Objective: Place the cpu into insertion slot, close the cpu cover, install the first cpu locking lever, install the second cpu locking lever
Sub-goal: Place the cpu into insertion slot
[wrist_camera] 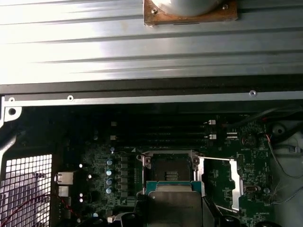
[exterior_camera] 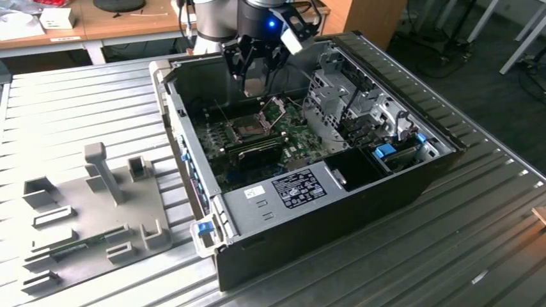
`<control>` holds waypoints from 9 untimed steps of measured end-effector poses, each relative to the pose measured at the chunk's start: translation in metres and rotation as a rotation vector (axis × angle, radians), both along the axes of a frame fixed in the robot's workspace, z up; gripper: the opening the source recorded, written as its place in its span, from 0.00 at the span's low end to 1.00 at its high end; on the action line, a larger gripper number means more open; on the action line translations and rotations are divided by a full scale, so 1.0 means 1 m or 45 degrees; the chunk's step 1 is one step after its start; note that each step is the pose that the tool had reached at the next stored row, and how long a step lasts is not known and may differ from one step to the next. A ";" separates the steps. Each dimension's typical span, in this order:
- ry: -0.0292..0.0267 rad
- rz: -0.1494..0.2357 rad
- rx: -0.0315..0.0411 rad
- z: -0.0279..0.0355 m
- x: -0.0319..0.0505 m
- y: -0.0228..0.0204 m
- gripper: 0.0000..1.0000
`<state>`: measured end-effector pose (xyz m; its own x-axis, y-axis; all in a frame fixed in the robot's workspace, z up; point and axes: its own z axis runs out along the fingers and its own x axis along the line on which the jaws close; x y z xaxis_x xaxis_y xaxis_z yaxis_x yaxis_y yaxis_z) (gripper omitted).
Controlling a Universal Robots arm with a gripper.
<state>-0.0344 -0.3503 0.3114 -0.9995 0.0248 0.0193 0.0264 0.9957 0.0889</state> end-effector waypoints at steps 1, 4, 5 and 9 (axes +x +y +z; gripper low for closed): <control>0.0000 0.000 0.0000 -0.0009 0.0000 0.0000 0.54; 0.0001 0.000 -0.0003 -0.0022 0.0000 0.0000 0.54; 0.0001 0.000 -0.0004 -0.0021 0.0000 0.0000 0.54; -0.0033 0.000 0.0003 -0.0033 -0.0001 0.0000 0.54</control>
